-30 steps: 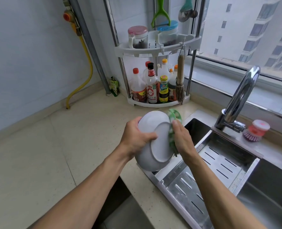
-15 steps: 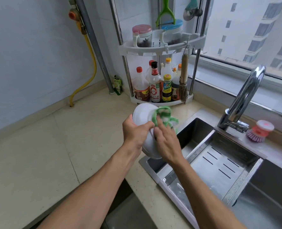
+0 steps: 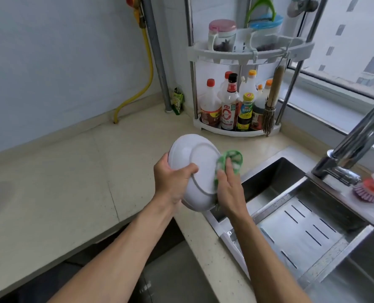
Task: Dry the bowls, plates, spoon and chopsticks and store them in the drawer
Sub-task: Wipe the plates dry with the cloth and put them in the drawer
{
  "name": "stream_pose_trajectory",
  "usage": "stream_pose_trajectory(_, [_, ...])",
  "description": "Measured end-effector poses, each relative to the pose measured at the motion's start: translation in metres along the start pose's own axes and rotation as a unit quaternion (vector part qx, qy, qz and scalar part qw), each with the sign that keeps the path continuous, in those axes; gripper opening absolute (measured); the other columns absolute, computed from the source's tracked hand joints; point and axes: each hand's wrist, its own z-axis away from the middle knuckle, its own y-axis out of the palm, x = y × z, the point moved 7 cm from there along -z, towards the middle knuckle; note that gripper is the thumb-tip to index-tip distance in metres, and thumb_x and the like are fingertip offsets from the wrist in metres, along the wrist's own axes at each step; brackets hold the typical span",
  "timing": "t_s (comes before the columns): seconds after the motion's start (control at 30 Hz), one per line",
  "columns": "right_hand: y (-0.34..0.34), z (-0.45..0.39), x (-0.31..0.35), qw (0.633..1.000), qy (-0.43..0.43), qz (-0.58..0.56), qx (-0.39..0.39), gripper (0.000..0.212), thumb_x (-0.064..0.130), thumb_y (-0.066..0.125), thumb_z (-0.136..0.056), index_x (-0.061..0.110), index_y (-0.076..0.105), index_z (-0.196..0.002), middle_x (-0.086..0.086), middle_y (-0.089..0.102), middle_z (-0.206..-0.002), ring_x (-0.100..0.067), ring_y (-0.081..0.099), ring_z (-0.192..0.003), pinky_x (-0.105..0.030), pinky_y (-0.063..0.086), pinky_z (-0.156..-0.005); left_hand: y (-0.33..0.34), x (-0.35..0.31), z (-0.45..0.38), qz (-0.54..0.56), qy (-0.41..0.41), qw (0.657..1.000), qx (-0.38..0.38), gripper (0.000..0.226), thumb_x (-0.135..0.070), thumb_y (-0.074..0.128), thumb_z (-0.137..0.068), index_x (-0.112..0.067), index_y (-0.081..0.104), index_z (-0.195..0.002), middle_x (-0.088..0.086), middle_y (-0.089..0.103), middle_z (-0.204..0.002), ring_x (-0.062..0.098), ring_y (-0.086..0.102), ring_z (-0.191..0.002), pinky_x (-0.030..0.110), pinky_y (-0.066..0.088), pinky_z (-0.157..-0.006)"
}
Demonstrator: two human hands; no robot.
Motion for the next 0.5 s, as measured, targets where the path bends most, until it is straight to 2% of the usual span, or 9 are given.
stream_pose_trajectory(0.03, [0.002, -0.002, -0.01, 0.996, 0.055, -0.068, -0.014, 0.04, 0.045, 0.028, -0.106, 0.025, 0.06, -0.121, -0.004, 0.059, -0.125, -0.025, 0.053, -0.11, -0.038, 0.042, -0.092, -0.008, 0.001, 0.001, 0.019, -0.01, 1.0, -0.01, 0.041, 0.001, 0.078, -0.072, -0.024, 0.065, -0.101, -0.005, 0.069, -0.099, 0.011, 0.067, -0.088, 0.031, 0.059, -0.073])
stream_pose_trajectory(0.07, [0.012, 0.002, -0.012, 0.991, 0.08, -0.103, -0.019, 0.042, 0.048, 0.027, -0.106, 0.021, 0.059, -0.103, -0.004, 0.062, -0.107, -0.025, 0.056, -0.097, -0.041, 0.045, -0.083, -0.022, 0.002, 0.004, 0.038, -0.016, 0.999, -0.027, 0.042, 0.0, 0.078, -0.072, -0.023, 0.065, -0.104, -0.004, 0.069, -0.102, 0.013, 0.067, -0.091, 0.032, 0.06, -0.074])
stream_pose_trajectory(0.1, [0.016, 0.006, -0.009, 0.99, 0.083, -0.114, -0.022, 0.043, 0.049, 0.027, -0.106, 0.02, 0.058, -0.102, -0.004, 0.062, -0.103, -0.024, 0.057, -0.095, -0.042, 0.048, -0.083, -0.026, 0.002, 0.005, 0.057, -0.02, 0.997, -0.039, 0.042, 0.0, 0.078, -0.073, -0.024, 0.065, -0.105, -0.004, 0.07, -0.102, 0.014, 0.067, -0.092, 0.032, 0.06, -0.073])
stream_pose_trajectory(0.17, [0.045, 0.029, 0.001, 0.991, 0.053, -0.127, -0.003, 0.039, 0.044, 0.028, -0.108, 0.024, 0.055, -0.127, -0.002, 0.06, -0.12, -0.021, 0.058, -0.109, -0.046, 0.05, -0.097, -0.053, 0.005, 0.009, 0.095, -0.028, 0.99, -0.096, 0.04, 0.0, 0.077, -0.073, -0.025, 0.064, -0.102, -0.004, 0.07, -0.1, 0.013, 0.067, -0.089, 0.028, 0.058, -0.067])
stream_pose_trajectory(0.23, [0.073, 0.059, 0.009, 0.989, 0.035, -0.142, 0.021, 0.042, 0.037, 0.031, -0.109, 0.026, 0.042, -0.148, -0.001, 0.051, -0.14, -0.018, 0.051, -0.126, -0.045, 0.042, -0.109, -0.076, 0.007, 0.012, 0.135, -0.033, 0.979, -0.148, 0.043, 0.002, 0.075, -0.073, -0.021, 0.064, -0.107, -0.002, 0.07, -0.1, 0.015, 0.068, -0.088, 0.026, 0.055, -0.064])
stream_pose_trajectory(0.3, [0.105, 0.091, 0.012, 0.985, 0.054, -0.158, 0.047, 0.049, 0.034, 0.033, -0.109, 0.027, 0.027, -0.157, 0.002, 0.038, -0.154, -0.016, 0.039, -0.139, -0.041, 0.033, -0.117, -0.107, 0.011, 0.017, 0.15, -0.037, 0.971, -0.18, 0.044, 0.003, 0.074, -0.073, -0.018, 0.064, -0.111, 0.0, 0.07, -0.1, 0.015, 0.068, -0.087, 0.025, 0.054, -0.063])
stream_pose_trajectory(0.37, [0.13, 0.114, 0.007, 0.974, 0.104, -0.192, 0.059, 0.051, 0.034, 0.036, -0.108, 0.029, 0.024, -0.158, 0.004, 0.036, -0.154, -0.016, 0.037, -0.141, -0.041, 0.032, -0.118, -0.137, 0.016, 0.027, 0.13, -0.037, 0.973, -0.185, 0.042, 0.003, 0.074, -0.074, -0.019, 0.063, -0.109, -0.001, 0.07, -0.099, 0.015, 0.068, -0.088, 0.025, 0.054, -0.064])
stream_pose_trajectory(0.43, [0.149, 0.13, -0.001, 0.96, 0.169, -0.217, 0.058, 0.043, 0.035, 0.037, -0.108, 0.026, 0.043, -0.149, 0.001, 0.056, -0.135, -0.019, 0.056, -0.121, -0.04, 0.045, -0.103, -0.172, 0.022, 0.043, 0.09, -0.035, 0.98, -0.172, 0.041, 0.002, 0.075, -0.074, -0.019, 0.063, -0.107, -0.001, 0.07, -0.099, 0.015, 0.068, -0.089, 0.026, 0.055, -0.066])
stream_pose_trajectory(0.5, [0.164, 0.147, -0.004, 0.942, 0.237, -0.23, 0.058, 0.038, 0.041, 0.039, -0.106, 0.014, 0.063, -0.116, -0.006, 0.064, -0.087, -0.022, 0.06, -0.072, -0.036, 0.049, -0.067, -0.21, 0.029, 0.061, 0.04, -0.024, 0.99, -0.134, 0.039, 0.003, 0.077, -0.072, -0.019, 0.064, -0.102, -0.001, 0.071, -0.097, 0.016, 0.068, -0.089, 0.028, 0.055, -0.069])
